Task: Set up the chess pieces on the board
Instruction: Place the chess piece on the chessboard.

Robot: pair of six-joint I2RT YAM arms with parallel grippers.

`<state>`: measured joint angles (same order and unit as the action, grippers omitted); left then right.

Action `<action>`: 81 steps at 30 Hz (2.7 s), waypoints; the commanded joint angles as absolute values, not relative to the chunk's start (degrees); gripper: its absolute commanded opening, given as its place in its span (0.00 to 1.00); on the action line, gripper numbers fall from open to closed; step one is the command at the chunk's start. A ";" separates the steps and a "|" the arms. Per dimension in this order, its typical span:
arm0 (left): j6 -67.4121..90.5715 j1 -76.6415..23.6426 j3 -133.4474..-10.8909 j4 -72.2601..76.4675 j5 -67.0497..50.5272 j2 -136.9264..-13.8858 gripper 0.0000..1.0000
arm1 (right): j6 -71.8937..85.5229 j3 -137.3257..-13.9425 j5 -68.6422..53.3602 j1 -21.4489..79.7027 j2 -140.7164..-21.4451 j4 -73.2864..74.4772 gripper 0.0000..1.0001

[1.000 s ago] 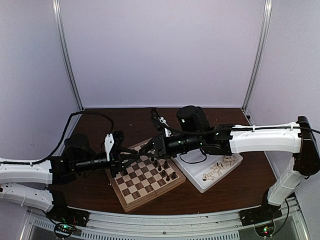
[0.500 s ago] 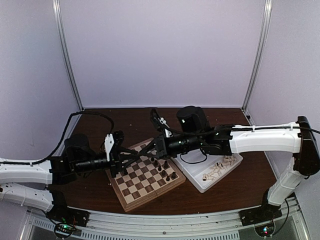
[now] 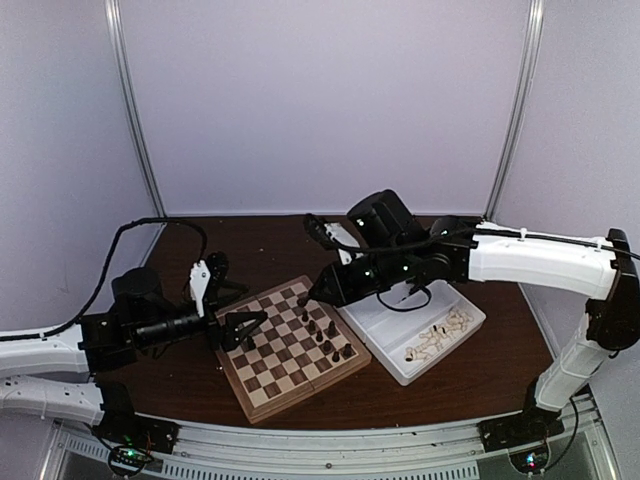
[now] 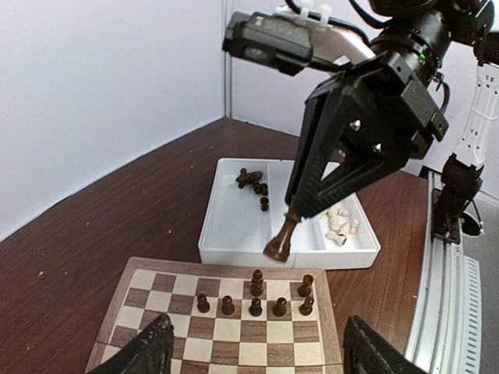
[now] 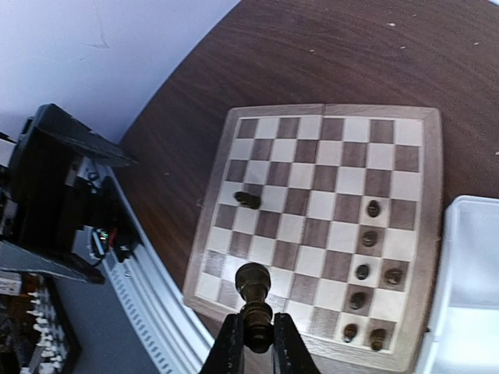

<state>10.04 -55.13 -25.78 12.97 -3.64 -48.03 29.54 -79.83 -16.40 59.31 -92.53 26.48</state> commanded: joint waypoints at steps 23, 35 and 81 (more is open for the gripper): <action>37.41 -52.66 -43.34 -36.59 16.37 -48.07 0.98 | 11.27 -102.00 -0.35 54.49 -113.80 50.84 0.04; 35.15 -50.63 -44.89 -38.41 11.08 -52.15 0.98 | 8.99 -106.55 -0.26 54.57 -119.22 54.39 0.04; 34.69 -49.55 -44.61 -38.85 7.49 -54.50 0.98 | 5.36 -114.70 2.37 54.55 -129.45 52.83 0.06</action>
<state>35.42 -50.17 -43.44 -39.40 8.29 -54.11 5.74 -113.40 1.78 54.76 -128.81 53.19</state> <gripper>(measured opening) 0.976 0.117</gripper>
